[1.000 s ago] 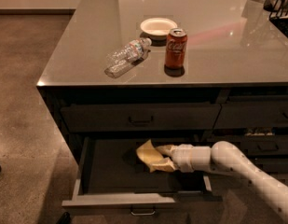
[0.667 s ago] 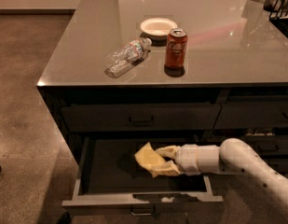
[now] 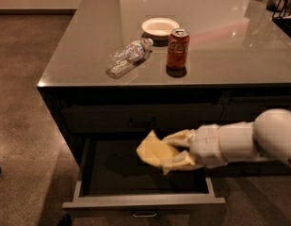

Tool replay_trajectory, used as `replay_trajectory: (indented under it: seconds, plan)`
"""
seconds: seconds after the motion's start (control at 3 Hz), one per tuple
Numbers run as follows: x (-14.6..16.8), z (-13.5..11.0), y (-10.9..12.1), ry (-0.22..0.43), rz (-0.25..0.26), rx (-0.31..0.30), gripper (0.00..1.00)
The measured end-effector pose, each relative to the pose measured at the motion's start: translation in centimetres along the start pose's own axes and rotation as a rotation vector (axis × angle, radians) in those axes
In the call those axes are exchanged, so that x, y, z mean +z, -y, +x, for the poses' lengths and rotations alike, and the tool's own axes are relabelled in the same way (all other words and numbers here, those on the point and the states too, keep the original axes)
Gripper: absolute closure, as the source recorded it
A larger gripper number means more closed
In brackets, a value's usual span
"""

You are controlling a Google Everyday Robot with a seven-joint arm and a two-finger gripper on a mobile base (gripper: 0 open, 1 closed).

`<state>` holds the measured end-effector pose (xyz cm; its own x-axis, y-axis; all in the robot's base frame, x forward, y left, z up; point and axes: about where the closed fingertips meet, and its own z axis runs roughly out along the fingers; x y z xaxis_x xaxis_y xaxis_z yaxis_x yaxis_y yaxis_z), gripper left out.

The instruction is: Pick sponge from middle drawer and place on counter

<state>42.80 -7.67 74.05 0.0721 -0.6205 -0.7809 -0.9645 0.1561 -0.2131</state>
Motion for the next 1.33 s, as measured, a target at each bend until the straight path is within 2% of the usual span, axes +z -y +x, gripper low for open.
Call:
replay_trajectory:
  seconds: [0.33,0.67,1.0,1.33]
  plan:
    - [-3.7,-2.9,1.8,-0.045,0.032,0.018,1.00]
    - [-7.7,-4.0,7.2,-0.125,0.126,0.088,1.00]
    - [-9.0,-4.1,9.3,-0.114,0.167,0.168,1.00]
    - [-8.9,-4.2,9.2,-0.114,0.165,0.168,1.00]
